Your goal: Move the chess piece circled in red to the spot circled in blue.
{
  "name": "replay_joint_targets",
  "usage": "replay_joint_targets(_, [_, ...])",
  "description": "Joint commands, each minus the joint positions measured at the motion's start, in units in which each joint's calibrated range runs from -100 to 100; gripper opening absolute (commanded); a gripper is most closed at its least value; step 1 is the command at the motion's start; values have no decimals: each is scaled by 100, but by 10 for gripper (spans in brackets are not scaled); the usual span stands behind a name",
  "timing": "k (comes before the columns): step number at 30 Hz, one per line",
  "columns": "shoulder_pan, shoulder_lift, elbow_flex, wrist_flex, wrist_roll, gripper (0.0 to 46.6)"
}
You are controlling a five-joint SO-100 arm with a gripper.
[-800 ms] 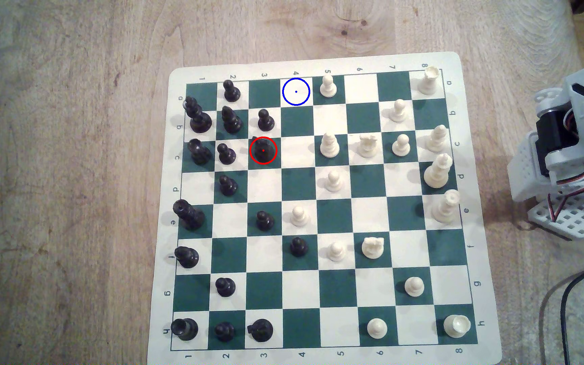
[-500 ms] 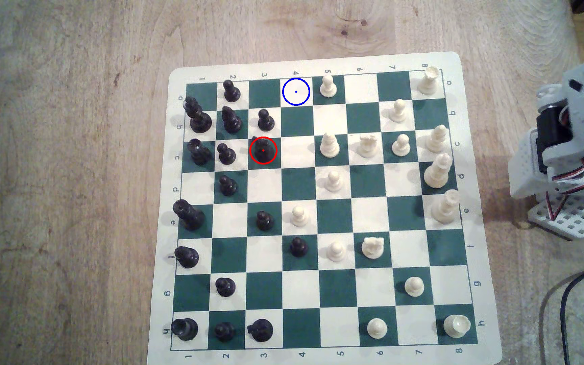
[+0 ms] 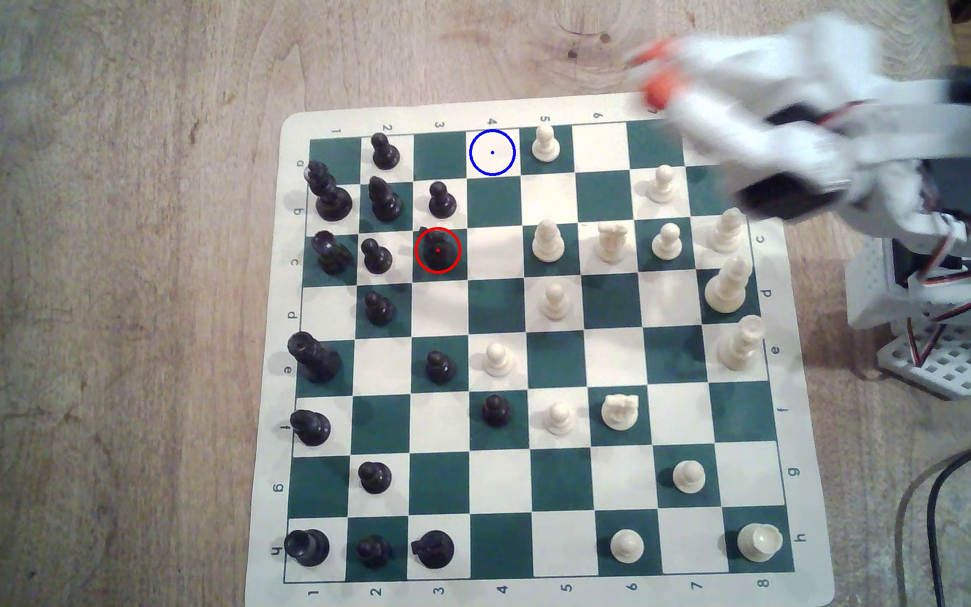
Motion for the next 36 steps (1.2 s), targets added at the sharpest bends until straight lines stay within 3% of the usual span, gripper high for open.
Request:
replay_joint_targets(1, [90, 854, -1103, 1293, -5, 2])
replay_joint_targets(2, [98, 1024, -1285, 1572, 10, 16])
replay_joint_targets(7, [199, 1779, -1937, 2538, -29, 2])
replay_joint_targets(8, [231, 1864, -1965, 2530, 49, 2])
replay_joint_targets(9, [262, 1941, -1983, 2513, 283, 2])
replay_joint_targets(20, [755, 4360, -3705, 3332, -322, 3])
replay_joint_targets(23, [794, 4657, -3986, 3504, -484, 33])
replay_joint_targets(25, [739, 4827, -4141, 3726, -537, 81])
replay_joint_targets(28, [684, 5192, -4467, 3873, -591, 116])
replay_joint_targets(36, [637, 6287, -5174, 3922, -669, 132])
